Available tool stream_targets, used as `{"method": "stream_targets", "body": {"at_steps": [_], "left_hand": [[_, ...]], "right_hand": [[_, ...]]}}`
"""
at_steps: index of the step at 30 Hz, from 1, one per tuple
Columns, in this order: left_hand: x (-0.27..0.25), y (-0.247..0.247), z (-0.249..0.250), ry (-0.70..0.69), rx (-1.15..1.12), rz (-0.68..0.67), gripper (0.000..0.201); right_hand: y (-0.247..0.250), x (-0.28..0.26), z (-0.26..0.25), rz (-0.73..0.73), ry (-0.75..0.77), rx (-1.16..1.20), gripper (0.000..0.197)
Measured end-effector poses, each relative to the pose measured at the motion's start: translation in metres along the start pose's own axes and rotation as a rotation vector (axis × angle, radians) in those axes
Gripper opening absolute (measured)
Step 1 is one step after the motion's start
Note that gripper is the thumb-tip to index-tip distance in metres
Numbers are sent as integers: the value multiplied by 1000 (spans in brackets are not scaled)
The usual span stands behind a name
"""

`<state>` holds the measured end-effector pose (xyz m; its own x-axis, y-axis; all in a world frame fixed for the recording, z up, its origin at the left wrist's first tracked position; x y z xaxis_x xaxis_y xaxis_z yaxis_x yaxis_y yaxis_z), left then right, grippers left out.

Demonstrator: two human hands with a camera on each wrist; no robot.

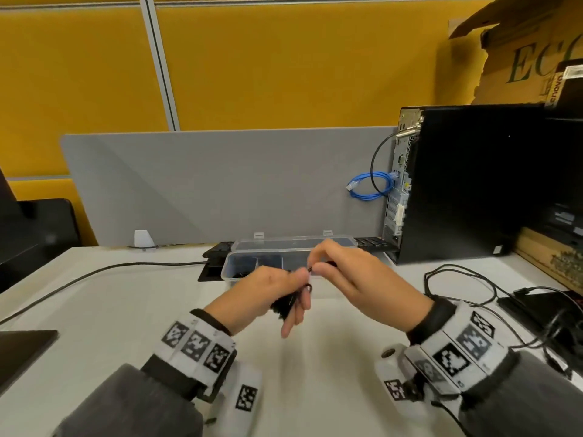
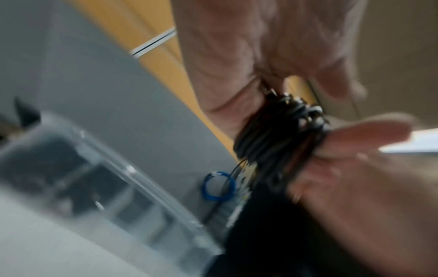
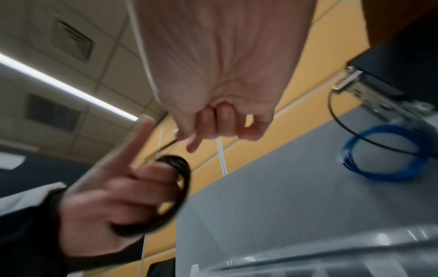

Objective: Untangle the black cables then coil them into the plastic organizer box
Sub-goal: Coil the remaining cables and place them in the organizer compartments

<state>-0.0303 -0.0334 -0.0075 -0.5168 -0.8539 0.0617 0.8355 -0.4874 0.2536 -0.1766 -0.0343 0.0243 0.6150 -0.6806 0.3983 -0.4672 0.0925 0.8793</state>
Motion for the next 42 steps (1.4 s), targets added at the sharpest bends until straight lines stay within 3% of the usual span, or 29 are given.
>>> {"method": "stream_targets", "body": {"at_steps": [2, 4, 7, 10, 12, 16, 20, 22, 24, 26, 29, 34, 36, 42], "left_hand": [[-4, -8, 6, -13, -171, -173, 22], [-7, -11, 10, -24, -259, -240, 14], [-4, -7, 10, -18, -188, -104, 14], [0, 5, 7, -87, -70, 229, 40], [2, 10, 2, -128, -128, 393, 49], [3, 0, -9, -104, -496, 254, 27], [5, -5, -12, -136, -666, 263, 15], [6, -5, -13, -148, -594, 304, 22], [6, -4, -15, -141, -430, 319, 26], [7, -7, -16, -131, -355, 302, 23], [7, -14, -10, -126, -428, 273, 26], [6, -12, -3, -168, -451, 373, 44], [8, -13, -3, -180, -418, 418, 41], [11, -13, -11, -166, -464, 526, 29]], "right_hand": [[-10, -2, 2, -77, -11, 252, 27], [-18, -3, -2, -92, 16, 323, 30], [-20, 1, -2, -26, -16, 419, 27], [-25, 4, 2, 57, -93, 514, 26], [-30, 4, 4, 118, -166, 576, 30], [-40, 4, 22, 249, -348, 699, 39], [-36, 2, 27, 339, -290, 423, 28], [-32, -1, 32, 364, -234, 155, 27], [-21, -5, 38, 441, -183, -305, 29], [-12, -7, 43, 521, -138, -434, 25], [-14, -3, 46, 513, -125, -38, 18], [-30, 2, 41, 272, -332, 805, 20], [-37, 2, 40, 223, -387, 1066, 25], [-47, 1, 23, 47, -482, 1417, 27]]}}
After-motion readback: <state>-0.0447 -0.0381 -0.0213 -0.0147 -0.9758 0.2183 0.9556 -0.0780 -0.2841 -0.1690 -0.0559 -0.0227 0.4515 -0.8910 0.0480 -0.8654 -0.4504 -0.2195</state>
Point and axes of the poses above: each hand's wrist, its own x-axis towards the middle knuckle, its own y-axis out of the back of the hand, z = x × y, the point moved 4 cm from there along x, towards the middle knuckle, and after that the axes turned 7 degrees about -x, right-handed, at the moved point
